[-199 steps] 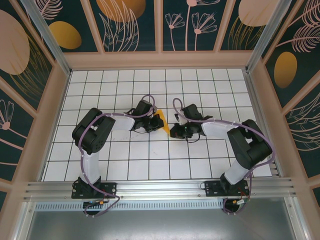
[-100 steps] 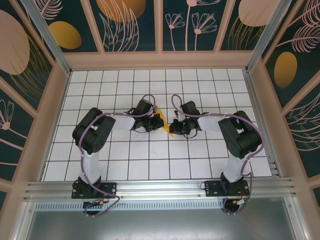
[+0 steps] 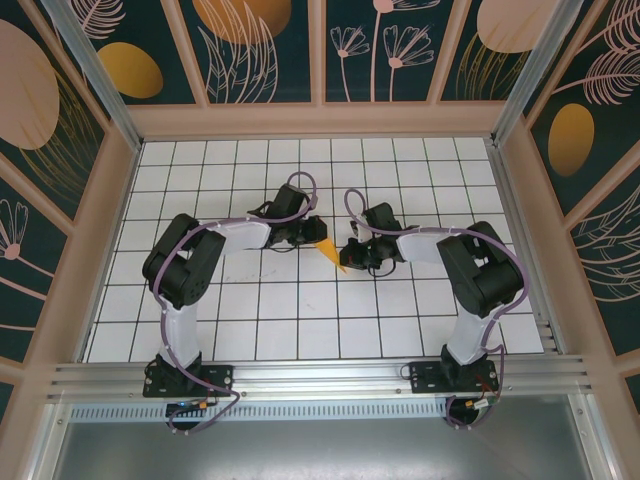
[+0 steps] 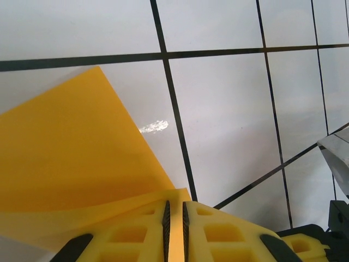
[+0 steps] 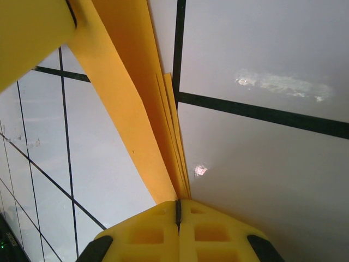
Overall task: Fold a paper plane with a square sheet of paper (pick it up from the middle)
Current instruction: Fold the wing for the fifth time at the center of the table.
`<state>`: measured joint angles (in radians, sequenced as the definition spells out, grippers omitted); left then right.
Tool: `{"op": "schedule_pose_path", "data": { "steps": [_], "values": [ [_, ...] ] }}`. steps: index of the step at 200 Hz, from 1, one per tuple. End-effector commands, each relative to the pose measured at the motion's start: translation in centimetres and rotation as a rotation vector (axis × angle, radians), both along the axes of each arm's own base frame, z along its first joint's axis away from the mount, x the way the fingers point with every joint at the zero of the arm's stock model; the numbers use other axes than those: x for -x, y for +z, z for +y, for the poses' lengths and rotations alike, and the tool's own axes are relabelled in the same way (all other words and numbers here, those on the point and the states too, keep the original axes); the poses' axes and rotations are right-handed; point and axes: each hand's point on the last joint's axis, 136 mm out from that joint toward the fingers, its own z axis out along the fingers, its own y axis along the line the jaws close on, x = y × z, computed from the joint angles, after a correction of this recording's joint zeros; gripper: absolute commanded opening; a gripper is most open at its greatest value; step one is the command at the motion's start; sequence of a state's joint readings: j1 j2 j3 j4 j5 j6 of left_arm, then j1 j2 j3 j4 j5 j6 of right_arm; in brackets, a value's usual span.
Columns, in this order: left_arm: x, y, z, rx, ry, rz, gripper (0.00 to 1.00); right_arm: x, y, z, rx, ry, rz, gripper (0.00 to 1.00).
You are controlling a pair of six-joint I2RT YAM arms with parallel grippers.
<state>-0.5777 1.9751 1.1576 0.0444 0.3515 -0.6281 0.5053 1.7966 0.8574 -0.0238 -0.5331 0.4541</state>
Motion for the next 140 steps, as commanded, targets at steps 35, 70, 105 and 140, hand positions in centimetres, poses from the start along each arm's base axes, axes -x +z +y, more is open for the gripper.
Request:
{"op": "schedule_pose_path", "data": {
  "steps": [35,70,105,140],
  "values": [
    [0.7,-1.5,0.6,-0.005,0.006,0.029,0.11,1.8,-3.1,-2.2,0.096,-0.039,0.108,0.02],
    [0.7,-2.5,1.1,-0.031,0.030,0.042,0.10,1.5,-2.5,-1.8,0.076,-0.034,0.095,0.02],
    [0.9,-4.1,2.0,-0.084,0.054,0.070,0.08,0.5,-0.6,-0.9,0.027,-0.024,0.048,0.02],
    [1.1,-5.0,2.5,-0.119,0.067,0.101,0.08,-1.7,3.6,1.5,-0.074,0.003,-0.050,0.03]
  ]
}}
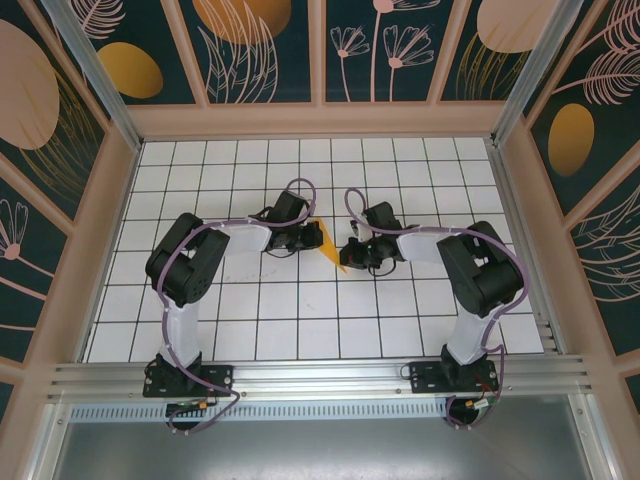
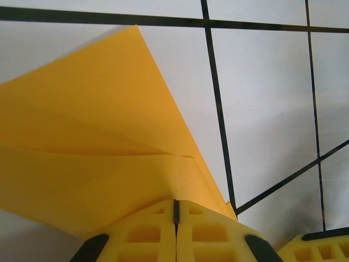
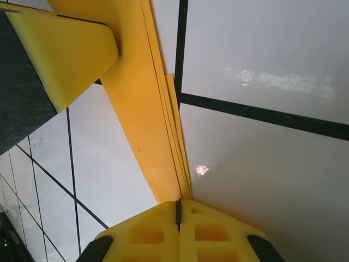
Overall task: Fold a paper plane with a square sheet of paper (pick it up from the middle)
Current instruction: Fold the wing for the fifth time at the center of the table.
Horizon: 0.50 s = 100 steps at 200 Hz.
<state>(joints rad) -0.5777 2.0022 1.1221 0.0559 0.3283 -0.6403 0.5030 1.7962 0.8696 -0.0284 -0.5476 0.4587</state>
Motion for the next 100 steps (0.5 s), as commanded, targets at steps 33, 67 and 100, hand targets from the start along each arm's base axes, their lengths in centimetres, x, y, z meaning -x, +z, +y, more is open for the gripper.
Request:
{"op": "schedule_pose_path", "data": {
  "steps": [33,67,100],
  "values": [
    [0.5,-2.9,1.6,-0.082,0.046,0.073,0.08,-2.3,4.0,3.4,-0.065,0.040,-0.085,0.03],
    [0.7,-3.1,1.6,-0.081,0.044,0.083,0.08,-2.6,2.4,4.3,-0.043,0.045,-0.056,0.03],
    [0.8,-3.3,1.6,-0.081,0.049,0.093,0.08,-2.1,1.0,4.4,-0.023,0.070,-0.024,0.02]
  ]
}}
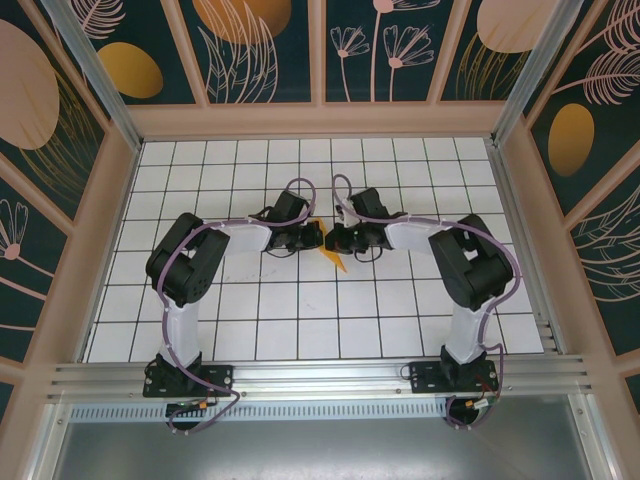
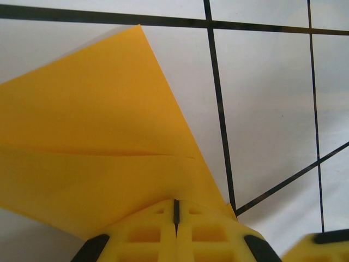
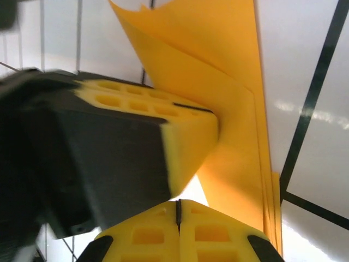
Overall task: Fold a paper plane with a square sheet of paper (pick it up from the middle)
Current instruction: Fold the wing for the fifth time at the center of the table.
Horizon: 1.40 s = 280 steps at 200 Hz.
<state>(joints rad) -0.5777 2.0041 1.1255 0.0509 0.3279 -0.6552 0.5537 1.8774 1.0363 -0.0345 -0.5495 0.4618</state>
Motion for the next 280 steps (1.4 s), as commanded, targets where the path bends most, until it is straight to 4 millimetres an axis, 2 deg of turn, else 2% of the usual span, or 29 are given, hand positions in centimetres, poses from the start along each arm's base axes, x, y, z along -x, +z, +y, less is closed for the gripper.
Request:
{"op": "schedule_pose_path", "data": {
  "steps": [1,38,62,98,174,177,193,216,251,261,280],
  "values": [
    [0.9,-3.3,1.6,-0.083,0.037,0.083,0.08,0.7,-1.2,0.4,0.021,0.022,0.041,0.02],
    [0.8,-3.5,1.7,-0.086,0.049,0.091,0.08,1.2,-2.5,0.5,0.041,0.042,0.065,0.02],
    [0.9,-3.7,2.0,-0.102,0.056,0.097,0.07,1.7,-4.0,-0.6,0.102,0.027,0.092,0.02],
    [0.8,-4.2,2.9,-0.151,0.080,0.102,0.06,4.2,-5.3,-2.7,0.136,0.048,0.130,0.02],
    [0.8,-4.9,3.5,-0.184,0.094,0.113,0.07,9.8,-5.1,-5.3,0.127,0.132,0.176,0.01],
    [0.8,-4.8,3.5,-0.183,0.094,0.113,0.07,9.3,-5.2,-6.0,0.129,0.106,0.180,0.01],
    [0.8,-4.8,3.4,-0.178,0.093,0.113,0.07,9.5,-5.3,-6.9,0.145,0.079,0.193,0.00],
    [0.8,-4.7,3.1,-0.167,0.087,0.113,0.07,8.2,-3.9,-7.1,0.086,0.036,0.168,0.01],
    [0.8,-4.5,2.9,-0.150,0.078,0.111,0.08,4.5,1.2,-4.1,-0.082,0.036,0.042,0.02],
    [0.8,-4.3,2.8,-0.144,0.076,0.109,0.08,3.5,1.8,-3.5,-0.096,0.030,0.022,0.02],
    [0.9,-4.1,2.5,-0.127,0.068,0.108,0.08,2.0,1.6,-2.7,-0.107,0.020,0.019,0.02]
  ]
}}
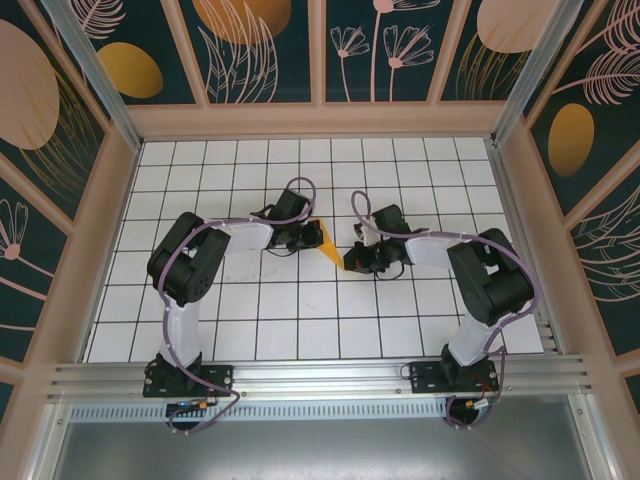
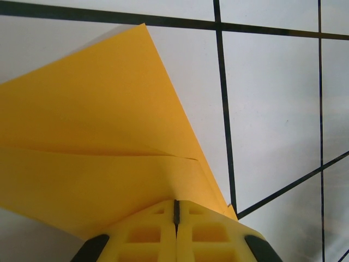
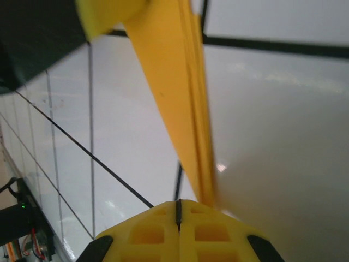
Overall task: Fold a paper plane with a square sheet of paper (pick it up from the middle)
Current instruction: Fold the wing for the fifth time at the center of the table.
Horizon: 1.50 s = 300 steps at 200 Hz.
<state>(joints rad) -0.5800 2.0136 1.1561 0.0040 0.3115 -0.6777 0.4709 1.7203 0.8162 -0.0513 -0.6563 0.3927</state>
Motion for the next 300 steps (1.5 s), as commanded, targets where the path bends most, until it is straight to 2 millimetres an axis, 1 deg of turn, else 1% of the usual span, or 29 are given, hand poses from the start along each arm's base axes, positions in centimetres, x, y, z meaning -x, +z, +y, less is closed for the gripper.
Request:
{"op": "schedule_pose_path", "data": {
  "steps": [1,19,36,54,80,99,113,131,146,166,205,273,300],
  "values": [
    [1.0,-4.0,2.3,-0.107,0.043,0.082,0.08,-2.6,2.0,1.9,-0.076,-0.008,-0.044,0.02],
    [1.0,-3.8,2.0,-0.085,0.035,0.081,0.08,-3.8,1.1,2.5,-0.063,-0.023,-0.037,0.02],
    [1.0,-3.6,1.8,-0.074,0.030,0.082,0.08,-4.4,0.1,2.8,-0.048,-0.027,-0.021,0.02],
    [0.9,-3.2,1.6,-0.069,0.023,0.071,0.08,-4.2,-0.8,2.9,-0.035,-0.019,0.001,0.02],
    [0.6,-2.2,1.1,-0.058,-0.023,0.032,0.10,-3.7,-2.5,2.3,0.016,-0.024,0.029,0.01],
    [-0.1,-0.6,0.7,-0.065,-0.089,-0.038,0.13,-3.5,-4.1,1.2,0.090,-0.043,0.050,0.01],
    [-0.7,1.2,0.5,-0.072,-0.125,-0.110,0.16,-3.2,-5.2,0.3,0.140,-0.060,0.069,0.01],
    [-1.6,3.4,0.7,-0.081,-0.132,-0.196,0.20,-2.8,-6.1,-0.3,0.180,-0.070,0.085,0.00],
    [-2.1,4.1,1.2,-0.089,-0.113,-0.239,0.22,-2.6,-6.5,-0.6,0.196,-0.076,0.095,0.00],
    [-2.4,3.4,2.0,-0.094,-0.086,-0.233,0.21,-2.4,-6.7,-0.8,0.202,-0.079,0.102,0.00],
    [-3.0,2.1,2.8,-0.094,-0.059,-0.204,0.17,-2.3,-7.0,-0.9,0.209,-0.084,0.106,0.00],
    [-2.5,0.2,3.9,-0.099,-0.032,-0.161,0.16,-2.0,-7.5,-1.1,0.217,-0.085,0.120,0.00],
    [-2.8,-0.3,4.4,-0.110,-0.020,-0.160,0.15,-1.8,-7.7,-1.2,0.220,-0.081,0.126,0.00]
  ]
}}
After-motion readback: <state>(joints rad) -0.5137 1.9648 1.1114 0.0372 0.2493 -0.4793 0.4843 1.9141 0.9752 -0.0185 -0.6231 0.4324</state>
